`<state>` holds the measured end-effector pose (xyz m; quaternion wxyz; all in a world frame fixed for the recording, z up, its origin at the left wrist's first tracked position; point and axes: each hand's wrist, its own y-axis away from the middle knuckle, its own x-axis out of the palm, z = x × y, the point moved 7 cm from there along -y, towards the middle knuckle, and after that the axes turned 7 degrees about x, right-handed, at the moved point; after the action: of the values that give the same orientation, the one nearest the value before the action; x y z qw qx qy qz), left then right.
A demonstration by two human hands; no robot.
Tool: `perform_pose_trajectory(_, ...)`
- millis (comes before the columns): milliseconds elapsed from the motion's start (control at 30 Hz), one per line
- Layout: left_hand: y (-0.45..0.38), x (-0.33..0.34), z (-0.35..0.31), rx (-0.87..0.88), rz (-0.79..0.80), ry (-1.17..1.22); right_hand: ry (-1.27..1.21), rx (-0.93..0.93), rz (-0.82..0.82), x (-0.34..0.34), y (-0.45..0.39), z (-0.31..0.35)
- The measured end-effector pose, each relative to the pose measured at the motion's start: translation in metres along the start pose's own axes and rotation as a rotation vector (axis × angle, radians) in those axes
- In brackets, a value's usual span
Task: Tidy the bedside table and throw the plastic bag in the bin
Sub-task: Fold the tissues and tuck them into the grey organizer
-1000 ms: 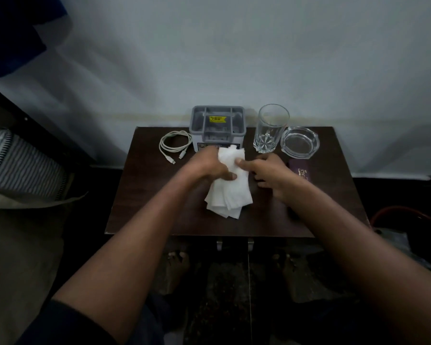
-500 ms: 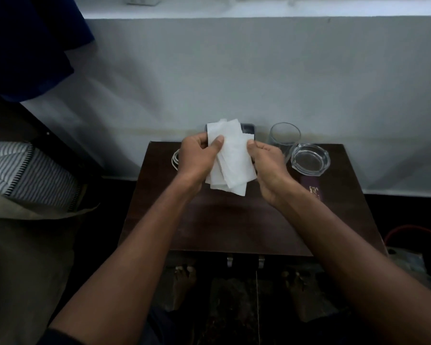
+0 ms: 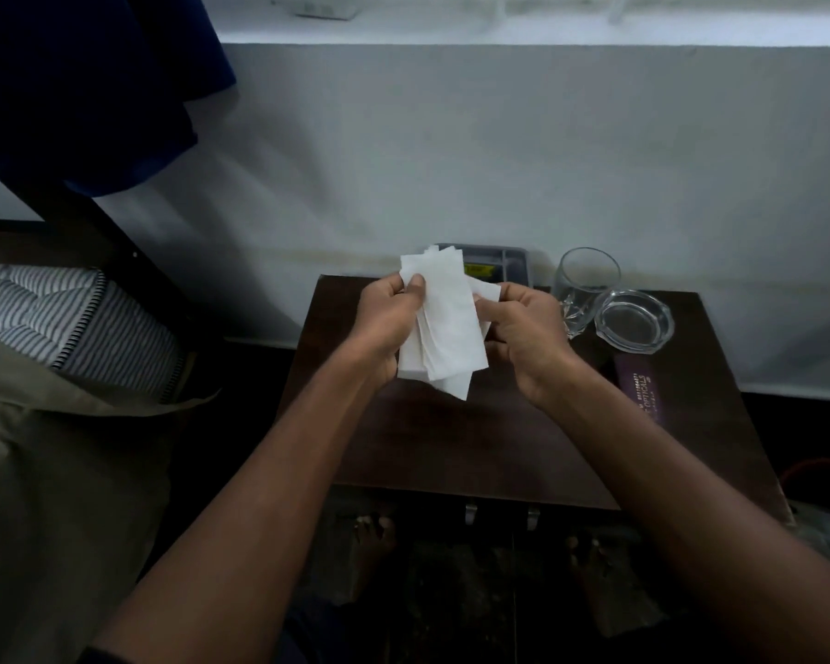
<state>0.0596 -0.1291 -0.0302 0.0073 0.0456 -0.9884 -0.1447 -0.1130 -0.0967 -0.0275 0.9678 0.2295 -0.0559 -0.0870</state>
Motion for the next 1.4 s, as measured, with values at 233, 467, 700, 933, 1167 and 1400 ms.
perform_pose_trajectory(233, -0.003, -0.022, -0.001, -0.082, 0.007, 0.164, -0.13, 0.007, -0.104, -0.008, -0.005, 0.005)
perform_pose_trajectory(467, 0.008, 0.005, -0.018, 0.169, 0.244, -0.115, 0.079, -0.065, -0.091, 0.001, -0.004, 0.003)
perform_pose_trajectory(700, 0.005, 0.014, -0.021, 0.388, 0.104, -0.563, -0.206, 0.12, 0.043, 0.018, -0.01, -0.007)
perform_pose_trajectory(933, 0.011, 0.019, -0.016, 0.175, 0.187, -0.231, -0.094, -0.036, 0.032, 0.022, -0.005, -0.001)
perform_pose_trajectory(1167, 0.006, 0.016, -0.007, 0.092, 0.114, -0.095, 0.048, -0.15, -0.042, 0.023, 0.001, 0.009)
perform_pose_trajectory(1400, 0.001, 0.003, 0.002, -0.081, -0.038, 0.116, 0.347, -0.158, -0.262, 0.003, 0.002, 0.008)
